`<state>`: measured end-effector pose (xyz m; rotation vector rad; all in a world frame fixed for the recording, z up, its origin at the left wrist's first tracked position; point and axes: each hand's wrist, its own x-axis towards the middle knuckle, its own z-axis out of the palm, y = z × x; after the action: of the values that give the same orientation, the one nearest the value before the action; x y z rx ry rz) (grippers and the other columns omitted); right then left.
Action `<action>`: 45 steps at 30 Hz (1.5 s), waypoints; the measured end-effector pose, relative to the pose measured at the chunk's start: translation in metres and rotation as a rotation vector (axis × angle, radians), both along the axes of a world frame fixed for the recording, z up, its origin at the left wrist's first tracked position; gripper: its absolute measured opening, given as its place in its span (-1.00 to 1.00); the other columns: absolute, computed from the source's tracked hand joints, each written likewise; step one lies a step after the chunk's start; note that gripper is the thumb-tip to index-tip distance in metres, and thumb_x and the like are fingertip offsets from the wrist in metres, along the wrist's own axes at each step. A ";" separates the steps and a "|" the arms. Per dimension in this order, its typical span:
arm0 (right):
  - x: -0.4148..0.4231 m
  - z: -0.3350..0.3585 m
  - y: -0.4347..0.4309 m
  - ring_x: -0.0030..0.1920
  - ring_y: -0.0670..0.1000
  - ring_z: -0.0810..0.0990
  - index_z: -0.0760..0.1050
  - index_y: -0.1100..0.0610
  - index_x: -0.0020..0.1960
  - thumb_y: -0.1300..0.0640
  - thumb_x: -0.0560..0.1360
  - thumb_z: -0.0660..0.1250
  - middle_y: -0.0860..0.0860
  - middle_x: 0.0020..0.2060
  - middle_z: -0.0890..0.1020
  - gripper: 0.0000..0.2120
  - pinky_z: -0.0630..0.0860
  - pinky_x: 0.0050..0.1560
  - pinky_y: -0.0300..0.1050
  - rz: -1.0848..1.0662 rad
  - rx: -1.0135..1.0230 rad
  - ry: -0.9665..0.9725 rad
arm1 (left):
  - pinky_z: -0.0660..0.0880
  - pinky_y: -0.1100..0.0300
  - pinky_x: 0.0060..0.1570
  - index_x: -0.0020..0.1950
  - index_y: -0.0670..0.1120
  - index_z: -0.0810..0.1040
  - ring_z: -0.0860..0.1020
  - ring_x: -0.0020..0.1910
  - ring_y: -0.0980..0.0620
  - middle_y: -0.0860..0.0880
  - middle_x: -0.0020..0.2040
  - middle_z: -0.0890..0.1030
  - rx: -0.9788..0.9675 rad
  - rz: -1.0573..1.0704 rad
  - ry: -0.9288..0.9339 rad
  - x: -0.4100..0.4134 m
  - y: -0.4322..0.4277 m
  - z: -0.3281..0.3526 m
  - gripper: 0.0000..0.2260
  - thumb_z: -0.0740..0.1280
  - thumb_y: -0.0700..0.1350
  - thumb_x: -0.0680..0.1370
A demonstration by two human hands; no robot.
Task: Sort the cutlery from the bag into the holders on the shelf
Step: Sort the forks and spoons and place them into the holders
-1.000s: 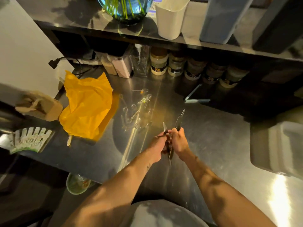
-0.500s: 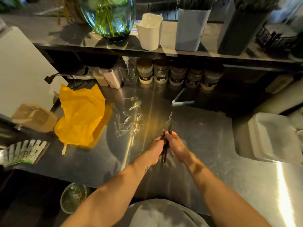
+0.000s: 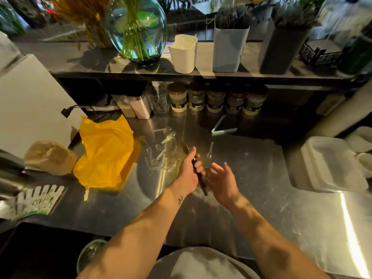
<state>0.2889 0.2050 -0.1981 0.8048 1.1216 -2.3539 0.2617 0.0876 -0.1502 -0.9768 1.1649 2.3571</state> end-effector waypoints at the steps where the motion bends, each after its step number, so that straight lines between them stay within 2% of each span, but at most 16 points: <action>1: 0.004 -0.003 -0.002 0.24 0.15 0.55 0.39 0.16 0.47 -0.23 0.69 -0.02 0.17 0.34 0.56 -0.42 0.35 0.38 0.12 -0.041 -0.061 -0.056 | 0.22 0.18 -0.38 -0.26 -0.03 0.44 0.19 -0.53 0.09 0.06 -0.48 0.26 0.029 0.042 -0.006 -0.002 0.002 0.002 -0.66 0.32 0.14 0.61; 3: 0.011 -0.005 -0.021 0.25 0.14 0.55 0.41 0.16 0.45 -0.26 0.68 -0.06 0.16 0.35 0.56 -0.38 0.31 0.47 0.13 -0.114 -0.165 -0.140 | 0.25 0.15 -0.32 -0.27 -0.03 0.41 0.21 -0.52 0.08 0.06 -0.47 0.25 0.073 0.093 -0.003 -0.004 -0.006 0.005 -0.69 0.31 0.06 0.62; 5: 0.013 0.000 -0.033 0.24 0.17 0.56 0.48 0.16 0.36 -0.31 0.66 -0.06 0.18 0.29 0.60 -0.35 0.37 0.44 0.14 -0.187 -0.228 -0.185 | 0.26 0.15 -0.32 -0.28 -0.03 0.38 0.21 -0.52 0.08 0.06 -0.49 0.25 0.100 0.111 0.000 -0.004 -0.007 0.009 -0.72 0.29 -0.02 0.61; 9: 0.003 0.011 -0.054 -0.01 0.17 0.60 0.50 0.16 0.05 -0.33 0.64 0.01 0.15 -0.09 0.61 -0.42 0.52 0.07 0.05 -0.341 -0.285 -0.201 | 0.26 0.16 -0.37 -0.34 -0.04 0.32 0.21 -0.56 0.07 0.04 -0.52 0.23 0.148 0.060 -0.006 0.005 -0.007 0.013 -0.69 0.24 -0.10 0.61; 12: 0.001 0.014 -0.065 -0.16 0.11 0.57 0.52 0.18 0.08 -0.33 0.63 0.04 0.10 -0.30 0.55 -0.41 0.49 -0.04 -0.01 -0.336 -0.243 -0.184 | 0.22 0.19 -0.44 -0.35 -0.04 0.31 0.19 -0.55 0.07 0.03 -0.51 0.21 0.146 -0.037 0.016 0.013 -0.016 0.012 -0.69 0.21 -0.11 0.60; 15: 0.002 0.019 -0.064 -0.04 0.12 0.57 0.52 0.17 0.20 -0.27 0.66 0.06 0.16 -0.03 0.59 -0.46 0.50 -0.02 0.01 -0.200 -0.011 -0.116 | 0.11 0.23 -0.55 -0.31 -0.07 0.36 0.17 -0.59 0.09 0.03 -0.49 0.22 0.134 -0.167 0.064 0.012 -0.035 0.014 -0.76 0.14 -0.10 0.56; 17: 0.000 0.029 -0.061 -0.03 0.09 0.58 0.57 0.12 0.15 -0.14 0.66 0.16 0.12 0.00 0.59 -0.63 0.49 0.04 0.00 -0.112 0.193 -0.007 | 0.05 0.26 -0.57 -0.27 -0.10 0.42 0.16 -0.60 0.11 0.02 -0.47 0.23 0.122 -0.277 0.096 0.009 -0.050 0.015 -0.74 0.08 -0.06 0.56; 19: -0.005 0.049 -0.057 -0.05 0.06 0.59 0.63 0.10 0.05 -0.04 0.64 0.23 0.07 -0.08 0.62 -0.73 0.47 0.06 -0.05 -0.028 0.373 0.107 | 0.04 0.26 -0.55 -0.26 -0.11 0.48 0.16 -0.57 0.10 0.00 -0.42 0.25 0.086 -0.389 0.106 0.007 -0.061 0.017 -0.67 0.05 -0.02 0.57; 21: -0.010 0.073 -0.054 -0.16 0.00 0.62 0.65 0.14 -0.01 -0.03 0.65 0.27 0.02 -0.21 0.64 -0.71 0.54 -0.08 -0.15 0.062 0.486 0.192 | 0.02 0.23 -0.52 -0.29 -0.08 0.46 0.16 -0.52 0.08 0.00 -0.40 0.27 0.041 -0.486 0.107 0.006 -0.068 0.020 -0.66 0.04 0.02 0.56; 23: -0.015 0.091 -0.052 -0.31 -0.10 0.61 0.63 0.17 -0.01 -0.04 0.64 0.31 -0.03 -0.32 0.64 -0.71 0.54 -0.28 -0.27 0.180 0.571 0.283 | 0.02 0.22 -0.52 -0.29 -0.06 0.40 0.17 -0.52 0.07 -0.01 -0.40 0.26 0.003 -0.588 0.114 0.004 -0.070 0.024 -0.65 0.01 0.04 0.58; 28: -0.029 0.112 -0.041 -0.40 -0.22 0.55 0.62 0.11 -0.01 0.03 0.60 0.41 -0.15 -0.40 0.60 -0.86 0.43 -0.38 -0.38 0.337 0.874 0.379 | 0.12 0.23 -0.53 -0.36 -0.04 0.30 0.19 -0.51 0.06 -0.02 -0.42 0.27 -0.067 -0.750 0.164 -0.005 -0.069 0.030 -0.61 -0.02 0.07 0.62; 31: -0.034 0.127 -0.028 -0.39 -0.23 0.58 0.61 0.12 0.05 0.01 0.60 0.40 -0.10 -0.30 0.63 -0.82 0.45 -0.36 -0.35 0.357 0.966 0.380 | 0.19 0.18 -0.43 -0.29 -0.04 0.38 0.27 -0.44 0.06 -0.01 -0.40 0.36 -0.115 -0.805 0.205 -0.012 -0.061 0.035 -0.61 -0.02 0.06 0.65; 35: -0.036 0.145 -0.008 -0.33 -0.18 0.64 0.60 0.12 0.12 0.07 0.61 0.39 0.00 -0.20 0.69 -0.84 0.52 -0.30 -0.30 0.263 0.966 0.403 | 0.31 0.20 -0.42 -0.14 -0.12 0.53 0.38 -0.42 0.05 -0.05 -0.36 0.45 -0.147 -0.788 0.309 -0.025 -0.040 0.049 -0.63 0.03 -0.03 0.68; 39: -0.050 0.167 0.024 -0.21 0.17 0.70 0.60 0.22 0.09 0.09 0.62 0.38 0.20 -0.14 0.71 -0.81 0.60 -0.14 -0.08 0.117 0.974 0.512 | 0.48 0.18 -0.31 0.06 -0.14 0.66 0.61 -0.22 -0.03 -0.17 -0.06 0.68 -0.135 -0.652 0.373 -0.047 -0.010 0.071 -0.68 0.14 -0.05 0.69; 43: -0.071 0.193 0.072 -0.27 0.01 0.65 0.58 0.21 0.07 0.14 0.63 0.36 0.10 -0.18 0.69 -0.86 0.62 -0.24 -0.13 0.037 0.946 0.581 | 0.46 0.10 -0.09 0.12 -0.13 0.63 0.59 -0.03 -0.06 -0.17 0.02 0.67 -0.201 -0.595 0.416 -0.067 0.018 0.086 -0.69 0.15 -0.01 0.69; 45: -0.081 0.204 0.097 -0.28 0.02 0.65 0.60 0.18 0.01 0.14 0.63 0.36 0.05 -0.26 0.69 -0.89 0.64 -0.22 -0.08 0.017 0.977 0.612 | 0.45 0.07 -0.01 0.20 -0.13 0.60 0.59 0.06 -0.08 -0.15 0.10 0.67 -0.204 -0.562 0.411 -0.078 0.031 0.094 -0.70 0.15 -0.02 0.69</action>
<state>0.2080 0.3017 0.0063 0.2943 2.5969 -1.9886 0.1841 0.1187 -0.0560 -0.1582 1.6008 2.0421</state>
